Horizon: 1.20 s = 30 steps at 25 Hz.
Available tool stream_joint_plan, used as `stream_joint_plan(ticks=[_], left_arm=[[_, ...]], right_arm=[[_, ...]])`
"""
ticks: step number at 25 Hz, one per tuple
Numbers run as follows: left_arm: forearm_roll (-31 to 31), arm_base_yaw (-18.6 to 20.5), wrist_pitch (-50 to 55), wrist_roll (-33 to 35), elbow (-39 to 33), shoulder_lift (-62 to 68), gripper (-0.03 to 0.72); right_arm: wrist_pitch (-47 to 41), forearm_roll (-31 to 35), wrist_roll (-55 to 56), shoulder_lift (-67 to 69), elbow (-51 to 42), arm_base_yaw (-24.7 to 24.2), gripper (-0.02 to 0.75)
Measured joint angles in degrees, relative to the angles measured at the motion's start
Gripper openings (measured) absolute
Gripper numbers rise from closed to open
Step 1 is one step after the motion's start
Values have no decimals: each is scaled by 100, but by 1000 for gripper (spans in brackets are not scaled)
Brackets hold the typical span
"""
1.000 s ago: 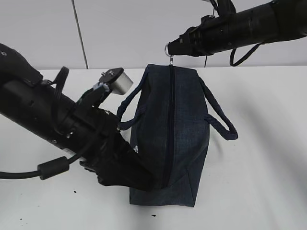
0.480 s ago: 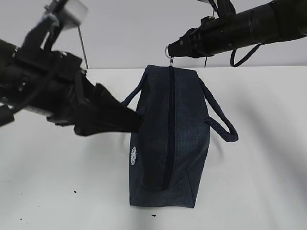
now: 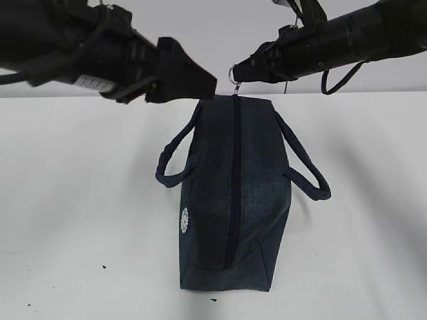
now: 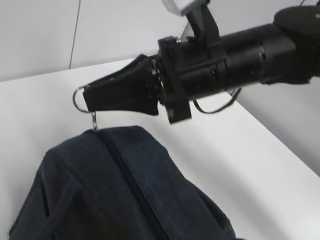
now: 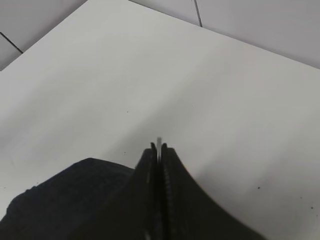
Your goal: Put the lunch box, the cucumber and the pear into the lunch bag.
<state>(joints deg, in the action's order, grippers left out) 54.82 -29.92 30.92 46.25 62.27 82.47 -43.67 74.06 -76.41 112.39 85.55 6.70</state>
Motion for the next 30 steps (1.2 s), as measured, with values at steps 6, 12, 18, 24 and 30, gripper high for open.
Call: stream_joint_plan(ticks=[6,12,18,24,30], left_arm=[[-22,0,-6,-618,893,1004,441],[-589,171,217,-1398,1464,1694,407],[-745,511,485,-1533,1589,1932,400],[-771,559,638,-1533,1603,1970,400],[-705,559,710,-1533,1603,1982,347]], right_arm=[[-434,-10,50,0,0,-9,6],[-517,-10,153,0,2,-13,6],[-521,-10,162,0,2,-13,6],[-521,-22,174,0,2,-13,6],[-521,-22,243,0,2,-13,6]])
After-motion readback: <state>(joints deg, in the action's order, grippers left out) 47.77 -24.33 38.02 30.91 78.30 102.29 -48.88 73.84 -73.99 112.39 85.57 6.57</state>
